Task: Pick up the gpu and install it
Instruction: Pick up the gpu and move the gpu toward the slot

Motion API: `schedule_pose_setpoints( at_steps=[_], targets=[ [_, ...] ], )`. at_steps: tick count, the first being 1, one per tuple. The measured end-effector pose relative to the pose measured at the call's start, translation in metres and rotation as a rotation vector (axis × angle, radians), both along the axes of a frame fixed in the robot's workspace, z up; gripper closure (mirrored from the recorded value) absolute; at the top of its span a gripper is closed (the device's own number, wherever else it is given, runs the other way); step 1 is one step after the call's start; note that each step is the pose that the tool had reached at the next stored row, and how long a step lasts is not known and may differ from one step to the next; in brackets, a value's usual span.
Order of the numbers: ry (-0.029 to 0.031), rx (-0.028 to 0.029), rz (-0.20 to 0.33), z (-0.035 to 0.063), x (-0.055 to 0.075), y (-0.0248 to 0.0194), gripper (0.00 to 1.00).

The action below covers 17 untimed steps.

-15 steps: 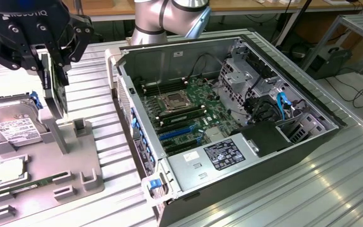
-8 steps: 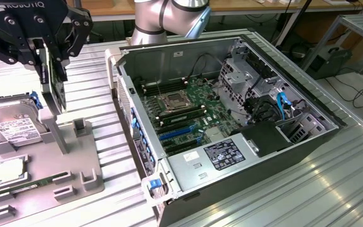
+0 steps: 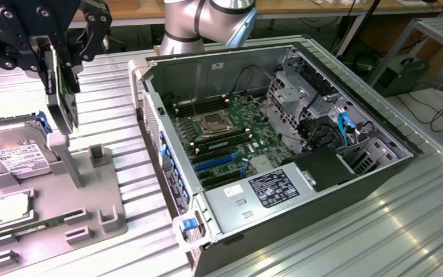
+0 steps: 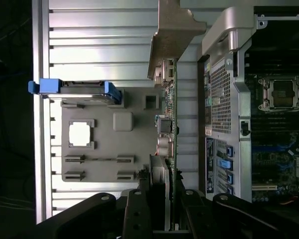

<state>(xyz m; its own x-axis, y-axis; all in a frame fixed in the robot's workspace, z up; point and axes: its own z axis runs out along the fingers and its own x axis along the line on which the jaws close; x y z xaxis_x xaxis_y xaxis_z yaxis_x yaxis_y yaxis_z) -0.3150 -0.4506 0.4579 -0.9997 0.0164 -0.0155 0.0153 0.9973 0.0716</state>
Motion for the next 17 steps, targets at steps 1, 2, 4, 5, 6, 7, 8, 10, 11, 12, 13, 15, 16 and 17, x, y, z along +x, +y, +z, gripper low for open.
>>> schedule_pose_setpoints(
  at_steps=[1,2,4,5,6,7,8,10,11,12,13,15,16,17],
  targets=[
    [0.0,0.0,0.0,0.0012,0.0,0.0,0.73],
    [0.0,0.0,0.0,0.0026,0.0,0.0,0.73],
    [0.0,0.0,0.0,0.0054,0.0,0.0,0.73],
    [0.0,0.0,0.0,0.007,0.0,0.0,0.73],
    [0.0,0.0,0.0,0.0083,0.0,0.0,0.73],
    [-0.0001,0.0001,0.0,0.0097,0.0,0.0,0.73],
    [-0.0001,0.0001,0.0,0.0111,0.0,0.0,0.73],
    [0.0,0.0001,0.0,0.0141,0.0,0.0,0.73],
    [0.0,0.0001,0.0,0.0157,0.0,0.0,0.73],
    [0.0,0.0001,0.0,0.0172,0.0,0.0,0.73],
    [-0.0001,0.0,0.0,0.0189,0.0,0.0,0.73],
    [0.0,0.0,0.0,0.0218,0.0,0.0,0.73],
    [0.0,0.0,0.0,0.0233,0.0,0.0,0.73],
    [0.0,0.0,0.0,0.025,0.0,0.0,0.73]
  ],
)
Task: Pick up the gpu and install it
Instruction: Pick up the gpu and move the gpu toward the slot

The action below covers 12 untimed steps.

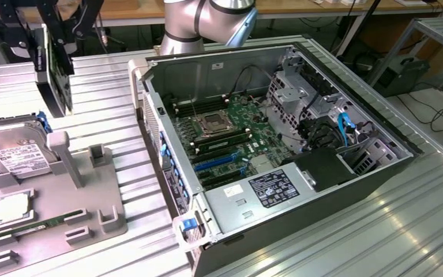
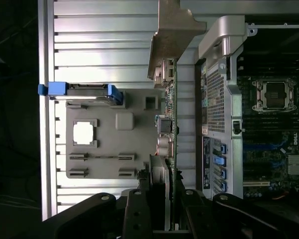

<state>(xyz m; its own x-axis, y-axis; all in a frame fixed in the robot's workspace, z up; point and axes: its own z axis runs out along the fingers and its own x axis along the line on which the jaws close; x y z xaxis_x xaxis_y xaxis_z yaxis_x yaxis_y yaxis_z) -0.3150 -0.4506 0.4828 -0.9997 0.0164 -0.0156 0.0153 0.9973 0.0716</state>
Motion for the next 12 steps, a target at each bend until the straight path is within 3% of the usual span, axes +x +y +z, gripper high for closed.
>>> schedule_pose_setpoints(
  at_steps=[12],
  targets=[
    [0.0,0.0,0.0,0.0209,0.0,0.0,0.73]
  ],
)
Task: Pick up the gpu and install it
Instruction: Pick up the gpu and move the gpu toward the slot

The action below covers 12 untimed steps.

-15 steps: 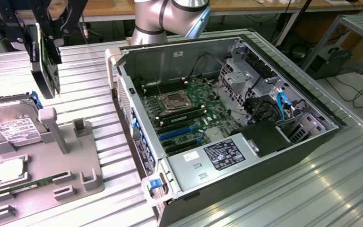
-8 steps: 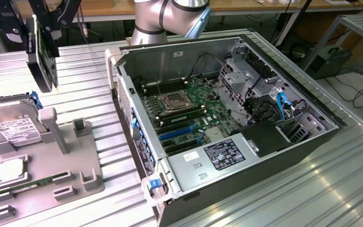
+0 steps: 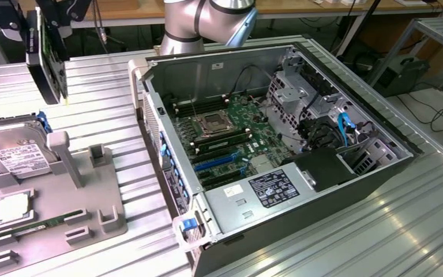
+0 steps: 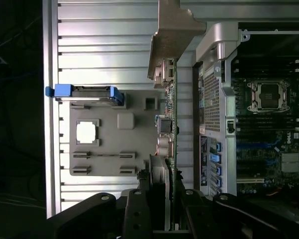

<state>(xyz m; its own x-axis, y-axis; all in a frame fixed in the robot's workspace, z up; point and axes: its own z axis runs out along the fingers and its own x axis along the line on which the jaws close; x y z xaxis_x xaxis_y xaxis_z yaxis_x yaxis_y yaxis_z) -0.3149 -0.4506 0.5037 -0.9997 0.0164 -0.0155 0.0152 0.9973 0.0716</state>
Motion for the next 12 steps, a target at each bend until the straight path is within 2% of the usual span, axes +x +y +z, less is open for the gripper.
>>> schedule_pose_setpoints(
  at_steps=[12],
  targets=[
    [0.0,0.0,0.0,0.0229,0.0,0.0,0.73]
  ],
)
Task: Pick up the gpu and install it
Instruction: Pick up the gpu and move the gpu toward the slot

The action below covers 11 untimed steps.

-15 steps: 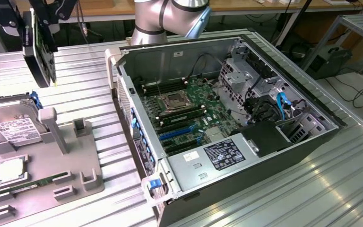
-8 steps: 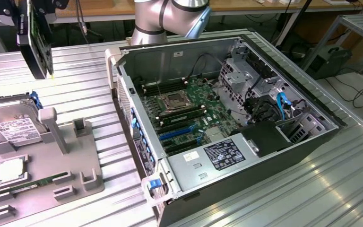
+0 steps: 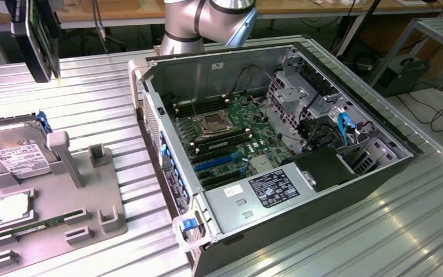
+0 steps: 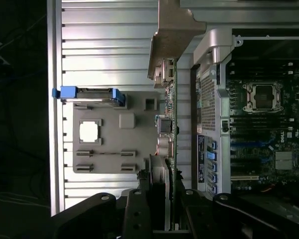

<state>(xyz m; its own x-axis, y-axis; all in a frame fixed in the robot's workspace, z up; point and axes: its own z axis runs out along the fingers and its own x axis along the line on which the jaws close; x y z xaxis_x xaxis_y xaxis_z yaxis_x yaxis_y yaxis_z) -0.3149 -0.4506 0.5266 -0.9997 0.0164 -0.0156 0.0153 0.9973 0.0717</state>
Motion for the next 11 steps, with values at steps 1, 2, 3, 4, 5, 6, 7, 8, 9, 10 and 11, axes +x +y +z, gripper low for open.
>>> schedule_pose_setpoints(
  at_steps=[1,2,3,4,5,6,7,8,9,10,11],
  targets=[
    [0.0,0.0,0.0,0.0012,0.0,0.0,0.73],
    [0.0,0.0,0.0,0.0032,0.0,0.0,0.73],
    [0.0001,-0.0001,0.0,0.0047,0.0,0.0,0.73],
    [0.0,0.0,0.0,0.0063,0.0,0.0,0.73],
    [0.0,0.0,0.0,0.0079,0.0,0.0,0.73],
    [0.0,0.0,0.0,0.0095,0.0,0.0,0.73],
    [0.0,0.0,0.0,0.0111,0.0,0.0,0.73],
    [0.0,0.0,0.0,0.0127,0.0,0.0,0.73],
    [0.0,0.0,0.0,0.0143,0.0,0.0,0.73],
    [0.0001,-0.0001,0.0,0.016,0.0,0.0,0.73],
    [0.0,0.0,0.0,0.0175,0.0,0.0,0.73]
  ],
)
